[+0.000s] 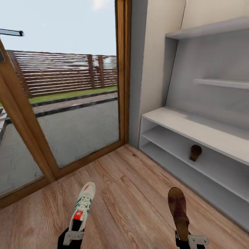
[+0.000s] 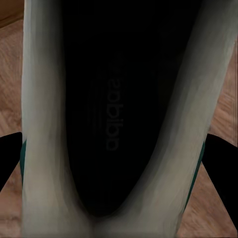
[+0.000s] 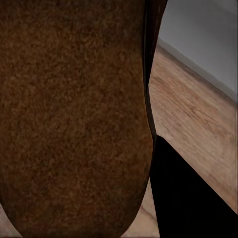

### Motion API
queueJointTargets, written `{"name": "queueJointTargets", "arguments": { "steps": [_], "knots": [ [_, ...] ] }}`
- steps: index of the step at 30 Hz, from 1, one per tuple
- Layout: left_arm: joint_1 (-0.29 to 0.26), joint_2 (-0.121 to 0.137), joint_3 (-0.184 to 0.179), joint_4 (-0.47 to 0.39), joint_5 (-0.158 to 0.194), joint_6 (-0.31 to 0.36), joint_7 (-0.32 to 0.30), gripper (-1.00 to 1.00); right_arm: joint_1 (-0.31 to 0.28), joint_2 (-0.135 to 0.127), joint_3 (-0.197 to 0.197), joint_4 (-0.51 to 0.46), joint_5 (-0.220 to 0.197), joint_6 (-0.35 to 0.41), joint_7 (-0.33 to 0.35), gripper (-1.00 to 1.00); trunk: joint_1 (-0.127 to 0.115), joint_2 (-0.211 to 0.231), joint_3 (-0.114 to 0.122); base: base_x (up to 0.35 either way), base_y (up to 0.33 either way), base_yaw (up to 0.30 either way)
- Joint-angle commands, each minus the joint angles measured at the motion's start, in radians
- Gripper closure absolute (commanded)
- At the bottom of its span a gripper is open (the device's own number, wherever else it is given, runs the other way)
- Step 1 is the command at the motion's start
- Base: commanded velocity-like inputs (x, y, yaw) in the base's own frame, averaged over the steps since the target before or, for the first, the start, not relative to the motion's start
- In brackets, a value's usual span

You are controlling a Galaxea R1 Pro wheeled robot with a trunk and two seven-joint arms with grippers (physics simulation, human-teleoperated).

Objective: Pick up the two gym shoes and the two sandals from the corridor floor and place them onto the hallstand (shoe rack) in the corridor, making sure they are on the rack and not on the floor. Arrange them so the two gym shoes are next to each other and the two sandals are next to each other.

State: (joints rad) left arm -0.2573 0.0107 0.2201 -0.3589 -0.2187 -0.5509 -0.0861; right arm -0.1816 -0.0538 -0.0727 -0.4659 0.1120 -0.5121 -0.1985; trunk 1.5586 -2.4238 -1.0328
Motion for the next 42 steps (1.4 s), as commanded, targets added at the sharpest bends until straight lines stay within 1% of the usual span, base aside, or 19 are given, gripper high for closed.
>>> {"name": "queueJointTargets", "arguments": {
  "steps": [1, 42],
  "knots": [
    [0.000, -0.001, 0.008, 0.000, -0.004, -0.003, -0.010, 1.00, -0.001, 0.000, -0.002, 0.001, 0.008, -0.002, -0.004, 1.00, 0.000, 0.000, 0.000, 0.000, 0.000, -0.255],
    [0.000, -0.001, 0.010, -0.002, -0.002, -0.002, -0.009, 1.00, -0.001, 0.003, -0.001, 0.016, 0.009, -0.002, -0.002, 1.00, 0.000, 0.000, 0.022, 0.000, 0.000, -0.255]
  ]
}}
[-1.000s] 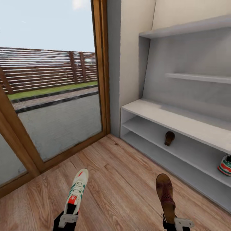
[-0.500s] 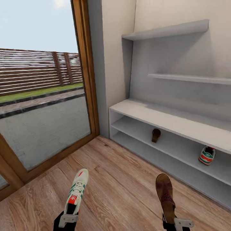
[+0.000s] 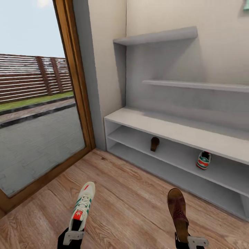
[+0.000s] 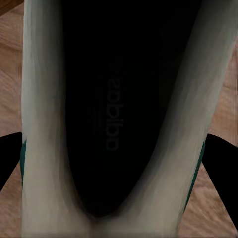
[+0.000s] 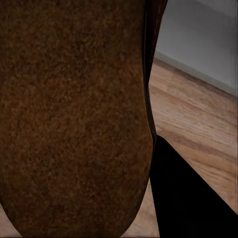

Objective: Pick up the two gym shoes and the two sandals from the corridor floor and place them onto the hallstand (shoe rack) in the corridor, making sure they are on the rack and not on the floor. Arrange them so the two gym shoes are next to each other and the two sandals are next to each other.

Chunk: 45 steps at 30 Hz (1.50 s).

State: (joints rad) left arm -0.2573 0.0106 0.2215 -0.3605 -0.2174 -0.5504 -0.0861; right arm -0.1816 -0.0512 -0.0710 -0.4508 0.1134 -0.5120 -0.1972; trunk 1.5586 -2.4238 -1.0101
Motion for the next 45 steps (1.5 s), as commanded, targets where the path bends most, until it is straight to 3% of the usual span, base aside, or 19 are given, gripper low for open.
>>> {"name": "queueJointTargets", "arguments": {
  "steps": [1, 45],
  "knots": [
    [0.000, -0.001, 0.009, 0.000, -0.004, -0.003, -0.009, 1.00, -0.001, 0.000, -0.003, 0.001, 0.008, -0.002, -0.004, 1.00, 0.000, 0.000, 0.000, 0.000, 0.000, -0.255],
    [0.001, -0.003, 0.007, 0.019, -0.005, -0.003, -0.011, 1.00, -0.001, 0.001, -0.004, 0.001, 0.006, -0.001, -0.004, 1.00, 0.000, 0.000, 0.022, 0.000, 0.000, -0.255]
  ]
}}
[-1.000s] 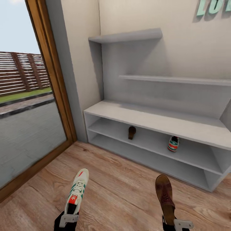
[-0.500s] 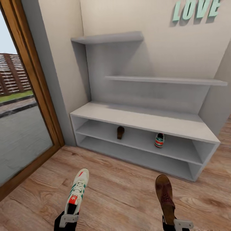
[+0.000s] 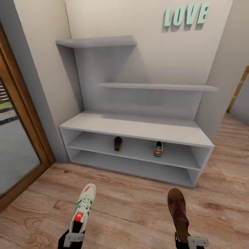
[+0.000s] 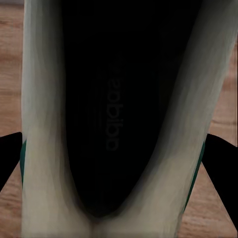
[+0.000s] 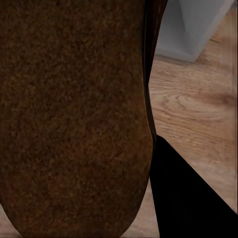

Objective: Pick up the two gym shoes and the two sandals from the corridor floor and place them onto the hallstand (shoe rack) in the corridor, making sure they are on the rack and not on the floor. Arrange them so the two gym shoes are next to each other and the two sandals are next to each other.

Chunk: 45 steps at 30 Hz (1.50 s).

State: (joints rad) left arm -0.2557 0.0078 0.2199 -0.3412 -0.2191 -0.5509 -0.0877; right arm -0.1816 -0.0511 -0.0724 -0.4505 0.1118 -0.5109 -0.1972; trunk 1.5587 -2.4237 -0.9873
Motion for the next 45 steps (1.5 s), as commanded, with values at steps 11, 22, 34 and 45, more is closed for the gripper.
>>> {"name": "queueJointTargets", "arguments": {
  "steps": [11, 22, 34, 45],
  "knots": [
    [0.000, 0.001, 0.010, 0.005, -0.003, -0.003, -0.009, 1.00, -0.001, 0.000, -0.004, 0.000, 0.008, -0.002, -0.004, 1.00, 0.000, 0.000, 0.004, 0.000, 0.000, -0.255],
    [0.000, 0.001, 0.009, 0.005, -0.003, -0.003, -0.009, 1.00, -0.001, 0.000, -0.004, 0.000, 0.008, -0.002, -0.005, 1.00, 0.000, 0.000, 0.004, 0.000, 0.000, -0.255],
    [0.000, 0.001, 0.009, 0.005, -0.003, -0.003, -0.009, 1.00, -0.001, 0.000, -0.004, -0.006, 0.008, -0.002, -0.005, 1.00, 0.000, 0.000, 0.004, 0.000, 0.000, -0.188],
    [0.000, 0.001, 0.009, 0.005, -0.005, -0.003, -0.009, 1.00, 0.000, -0.001, -0.004, -0.009, 0.009, -0.003, -0.004, 1.00, 0.000, 0.000, 0.004, 0.000, 0.000, -0.005]
  ]
}}
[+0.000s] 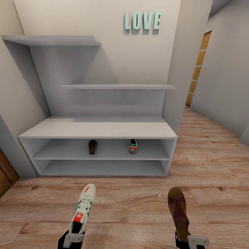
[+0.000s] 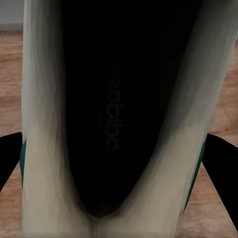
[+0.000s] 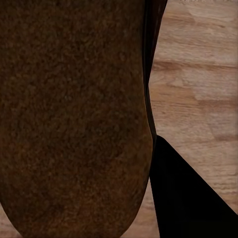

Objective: Pick up the two gym shoes and the two sandals from the corridor floor and place them onto the hallstand (shoe rack) in the corridor, making sure they are on the rack and not on the floor. Arrange them so the two gym shoes are next to each other and the two sandals are next to each other.

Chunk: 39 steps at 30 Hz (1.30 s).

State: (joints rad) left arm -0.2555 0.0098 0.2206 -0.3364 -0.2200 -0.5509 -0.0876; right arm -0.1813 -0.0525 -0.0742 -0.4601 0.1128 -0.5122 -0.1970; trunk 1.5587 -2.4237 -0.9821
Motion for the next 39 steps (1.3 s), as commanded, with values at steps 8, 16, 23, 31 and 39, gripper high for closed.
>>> {"name": "queueJointTargets", "arguments": {
  "steps": [8, 16, 23, 31, 39],
  "knots": [
    [-0.001, -0.002, 0.008, 0.000, -0.005, 0.000, -0.009, 1.00, -0.001, 0.002, -0.003, -0.002, 0.007, -0.002, -0.004, 1.00, 0.000, 0.000, -0.001, 0.000, 0.000, 0.000],
    [-0.054, -0.018, 0.011, -0.014, -0.002, 0.084, -0.005, 1.00, -0.001, -0.008, -0.052, -0.001, 0.007, -0.001, -0.005, 1.00, 0.000, 0.000, -0.001, 0.000, 0.000, 0.000],
    [-0.211, -0.028, 0.013, -0.017, -0.002, 0.346, -0.002, 1.00, -0.001, -0.026, -0.224, -0.011, 0.008, 0.000, 0.000, 1.00, 0.000, 0.000, -0.001, 0.000, 0.000, 0.000],
    [-0.387, -0.065, 0.012, -0.017, -0.004, 0.612, -0.001, 1.00, -0.001, -0.092, -0.294, -0.061, 0.006, 0.005, 0.003, 1.00, 0.000, 0.000, -0.001, 0.000, 0.000, 0.000],
    [-0.519, -0.095, 0.012, -0.017, -0.001, 0.802, -0.001, 1.00, -0.001, -0.143, -0.403, -0.101, 0.005, 0.074, 0.002, 1.00, 0.000, 0.000, -0.001, 0.000, 0.000, 0.000]
  ]
}}
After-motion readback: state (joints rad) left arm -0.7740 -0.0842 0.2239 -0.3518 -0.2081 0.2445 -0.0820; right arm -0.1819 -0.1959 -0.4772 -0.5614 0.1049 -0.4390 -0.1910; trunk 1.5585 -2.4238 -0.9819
